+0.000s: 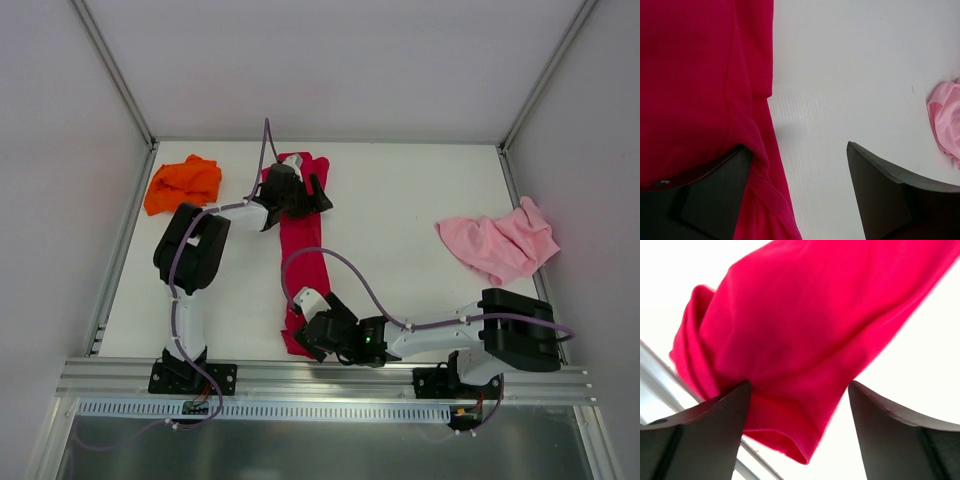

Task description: Fold and stack the t-shirts

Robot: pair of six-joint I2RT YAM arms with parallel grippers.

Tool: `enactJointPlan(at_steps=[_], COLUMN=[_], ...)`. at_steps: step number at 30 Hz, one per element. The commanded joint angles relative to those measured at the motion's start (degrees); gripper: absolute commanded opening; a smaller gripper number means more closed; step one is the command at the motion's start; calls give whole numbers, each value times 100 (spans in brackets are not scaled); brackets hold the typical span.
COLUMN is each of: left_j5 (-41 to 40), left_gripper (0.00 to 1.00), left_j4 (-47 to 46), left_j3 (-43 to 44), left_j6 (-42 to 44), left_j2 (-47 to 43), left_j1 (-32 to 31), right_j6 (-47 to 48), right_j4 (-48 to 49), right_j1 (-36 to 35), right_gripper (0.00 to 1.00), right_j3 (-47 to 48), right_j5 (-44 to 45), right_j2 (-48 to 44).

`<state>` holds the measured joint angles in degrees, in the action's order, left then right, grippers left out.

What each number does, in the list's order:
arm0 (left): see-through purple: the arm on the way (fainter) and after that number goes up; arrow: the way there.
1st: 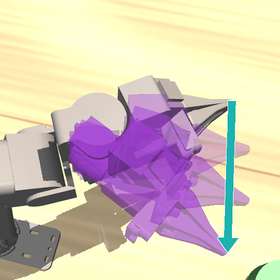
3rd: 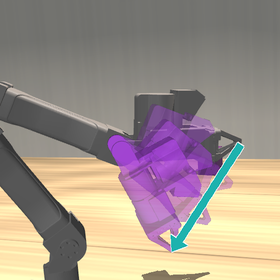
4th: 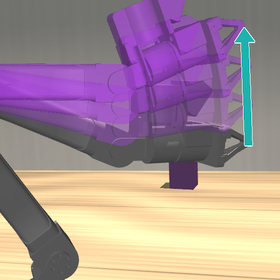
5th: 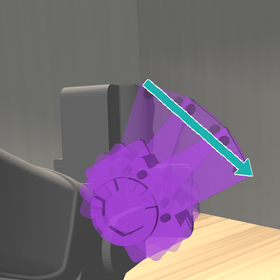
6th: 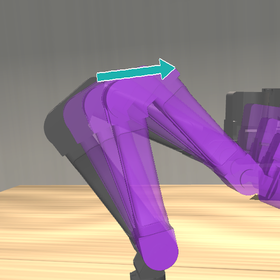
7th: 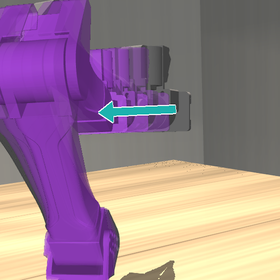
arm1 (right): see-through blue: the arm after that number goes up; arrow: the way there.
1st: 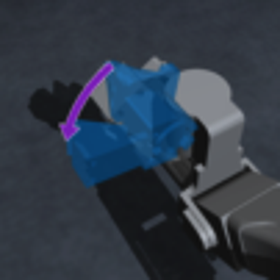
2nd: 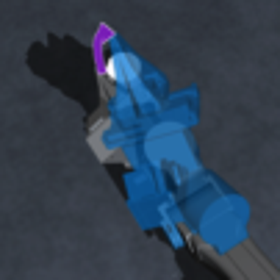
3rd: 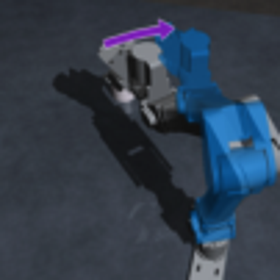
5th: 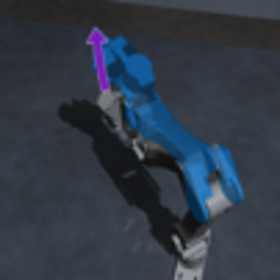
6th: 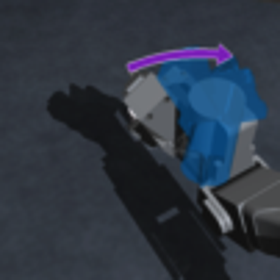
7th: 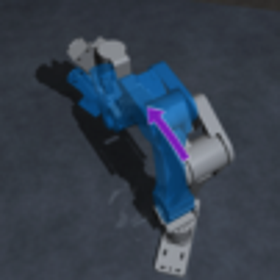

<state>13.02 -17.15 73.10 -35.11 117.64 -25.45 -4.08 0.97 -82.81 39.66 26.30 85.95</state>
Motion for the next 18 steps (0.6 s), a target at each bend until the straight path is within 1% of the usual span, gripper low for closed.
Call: enactJointPlan(at_steps=[1,3,4,5,6,7,8,9,10,13,14,15,16,17,18], left_j5=[-168,-264,-273,-238,-203,-212,-229,-247,-282,-423,-449,-510,-606,-599,-572], left_gripper=[78,79,80,81,81,82,83,84,84,85,85,85,85,85,85], left_j4=[-96,141,220,221,255,238,238,134,107,-148,-157,-140,-262,-393,-508], left_j3=[-68,54,73,81,55,-58,-146,-251,-357,-1006,-1348,-1551,-1779,-2286,-2535], left_j6=[347,488,531,541,558,593,628,672,759,760,769,760,691,655,603], left_j2=[-707,-882,-953,-1015,-1181,-1391,-1533,-1656,-1814,-2516,-2884,-3062,-3255,-3613,-3774], left_j1=[14,40,93,93,154,189,190,198,199,199,199,199,190,190,190], right_j6=[364,636,784,786,942,1074,1128,1198,1277,1620,1664,1647,1534,1446,1419], right_j4=[-281,-589,-650,-651,-677,-721,-756,-765,-713,-511,-476,-475,-440,-405,-144], right_j1=[-52,-60,-86,-87,-104,-96,-87,-95,-87,-17,62,167,421,571,825], right_gripper=[85,85,85,85,85,86,86,86,86,88,88,88,88,89,89], right_j3=[402,726,832,859,877,894,903,894,886,816,737,675,596,387,245], right_j5=[919,1244,1472,1613,1763,2129,2377,2571,3025,3897,4213,4294,4295,4208,4155], right_j2=[-175,-525,-918,-922,-1349,-1788,-1792,-2184,-2362,-2785,-2847,-2917,-3057,-3136,-3207])
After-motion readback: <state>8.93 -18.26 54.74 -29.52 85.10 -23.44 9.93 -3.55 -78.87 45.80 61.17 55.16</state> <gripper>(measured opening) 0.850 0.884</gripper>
